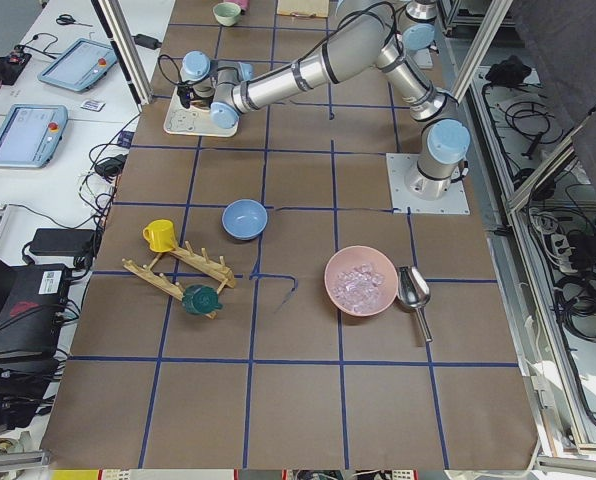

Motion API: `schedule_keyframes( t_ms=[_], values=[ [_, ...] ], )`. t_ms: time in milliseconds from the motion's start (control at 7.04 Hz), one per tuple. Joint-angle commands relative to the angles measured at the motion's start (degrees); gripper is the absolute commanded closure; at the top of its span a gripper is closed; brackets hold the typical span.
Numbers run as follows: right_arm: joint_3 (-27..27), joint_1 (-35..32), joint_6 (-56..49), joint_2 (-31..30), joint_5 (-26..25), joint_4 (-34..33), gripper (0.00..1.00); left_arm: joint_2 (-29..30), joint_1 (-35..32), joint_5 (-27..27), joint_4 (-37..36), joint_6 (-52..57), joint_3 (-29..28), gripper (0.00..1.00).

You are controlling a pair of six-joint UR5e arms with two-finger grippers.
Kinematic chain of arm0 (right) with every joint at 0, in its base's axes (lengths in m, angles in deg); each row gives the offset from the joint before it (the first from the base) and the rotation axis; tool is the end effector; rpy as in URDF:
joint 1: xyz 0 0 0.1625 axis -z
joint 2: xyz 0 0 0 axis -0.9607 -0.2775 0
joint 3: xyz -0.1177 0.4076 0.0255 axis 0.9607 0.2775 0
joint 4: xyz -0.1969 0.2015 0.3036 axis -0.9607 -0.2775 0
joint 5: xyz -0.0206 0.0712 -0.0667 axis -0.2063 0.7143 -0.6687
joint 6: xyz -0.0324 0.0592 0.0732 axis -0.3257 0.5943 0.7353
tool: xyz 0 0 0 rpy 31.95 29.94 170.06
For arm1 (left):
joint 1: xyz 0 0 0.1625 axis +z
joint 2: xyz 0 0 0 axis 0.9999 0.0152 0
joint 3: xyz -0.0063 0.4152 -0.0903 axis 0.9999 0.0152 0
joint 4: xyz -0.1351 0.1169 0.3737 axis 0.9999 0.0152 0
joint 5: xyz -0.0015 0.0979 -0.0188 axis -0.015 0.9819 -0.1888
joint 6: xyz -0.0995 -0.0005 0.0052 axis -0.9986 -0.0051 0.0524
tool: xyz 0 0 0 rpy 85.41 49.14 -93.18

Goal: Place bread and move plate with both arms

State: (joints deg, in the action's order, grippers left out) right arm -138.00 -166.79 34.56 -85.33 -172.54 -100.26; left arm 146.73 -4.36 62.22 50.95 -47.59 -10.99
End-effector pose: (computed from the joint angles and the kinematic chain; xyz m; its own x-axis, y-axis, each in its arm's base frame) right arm 0.1571 -0.5028 0.4848 -0.9937 -0.1096 0.0243 -0.1115 0.9891 -0.0967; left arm -0.2203 -0.7377 0.1982 -0.8803 -0.2212 0.4196 -0.2175 0.9744 0.0572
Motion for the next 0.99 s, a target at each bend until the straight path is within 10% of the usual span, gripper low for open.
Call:
schedule_keyframes(
  t_ms=[0, 852],
  values=[
    [0.0, 0.0, 0.0, 0.0, 0.0, -0.1, 0.0, -3.3, 0.2, 1.0, 1.3, 2.1, -0.1, 0.0],
    [0.0, 0.2, -0.2, -0.1, 0.0, -0.2, 0.0, -24.9, 0.7, 24.0, 26.6, 14.2, 3.3, 0.0]
  ],
)
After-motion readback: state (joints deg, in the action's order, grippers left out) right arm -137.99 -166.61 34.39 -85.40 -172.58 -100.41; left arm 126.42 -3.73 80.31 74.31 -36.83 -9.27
